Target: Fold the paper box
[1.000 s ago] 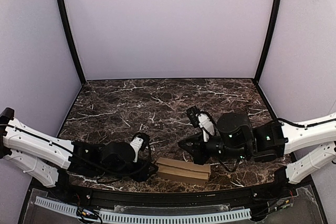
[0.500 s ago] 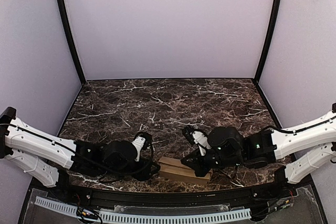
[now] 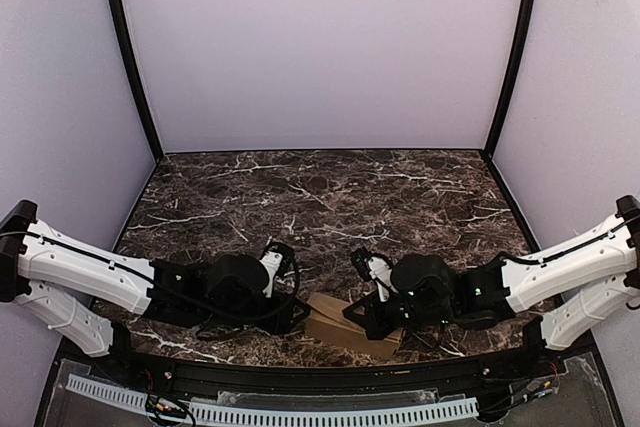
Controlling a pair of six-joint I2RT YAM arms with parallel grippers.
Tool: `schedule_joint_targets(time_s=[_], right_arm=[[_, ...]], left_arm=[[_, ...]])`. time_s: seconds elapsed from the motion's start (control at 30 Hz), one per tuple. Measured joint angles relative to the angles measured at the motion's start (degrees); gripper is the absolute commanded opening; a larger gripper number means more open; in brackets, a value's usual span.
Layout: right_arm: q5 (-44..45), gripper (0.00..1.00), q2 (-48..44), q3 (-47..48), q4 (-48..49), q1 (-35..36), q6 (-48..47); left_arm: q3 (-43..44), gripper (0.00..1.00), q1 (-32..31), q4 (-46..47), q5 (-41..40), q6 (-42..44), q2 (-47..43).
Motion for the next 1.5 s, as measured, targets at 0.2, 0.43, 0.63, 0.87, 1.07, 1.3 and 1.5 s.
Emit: schedule_joint_targets(time_s=[0.2, 0.43, 0.63, 0.87, 1.07, 1.3, 1.5], right_arm=[[1.01, 0.0, 1.36, -0.33, 2.08, -0.04, 2.62], [1.38, 0.0, 1.75, -0.37, 2.51, -0.02, 3.93], [1.38, 0.0, 2.12, -0.39, 3.3, -0.02, 4.13], [1.44, 0.0, 2.34, -0.09, 3.1, -0.02, 4.11], [1.68, 0.0, 2.45, 0.5, 2.1, 0.02, 3.91], [1.88, 0.0, 2.4, 0.72, 1.6, 0.11, 3.93], [1.92, 0.0, 2.43, 0.76, 1.4, 0.11, 3.93]], left_arm=[[0.81, 0.45, 1.14, 0.55, 2.19, 0.59, 1.18], [0.55, 0.48, 1.84, -0.52, 4.11, 2.58, -0.11], [-0.33, 0.4, 1.68, -4.13, 10.88, 6.45, -6.36], [2.4, 0.01, 4.17, -5.38, 16.15, 11.19, -9.66], [4.7, 0.01, 10.49, -0.55, 24.04, 12.57, -5.95], [4.07, 0.0, 14.73, 8.63, 34.69, 10.58, 0.98], [-3.17, 0.0, 15.47, 19.43, 40.33, 6.6, 4.72]])
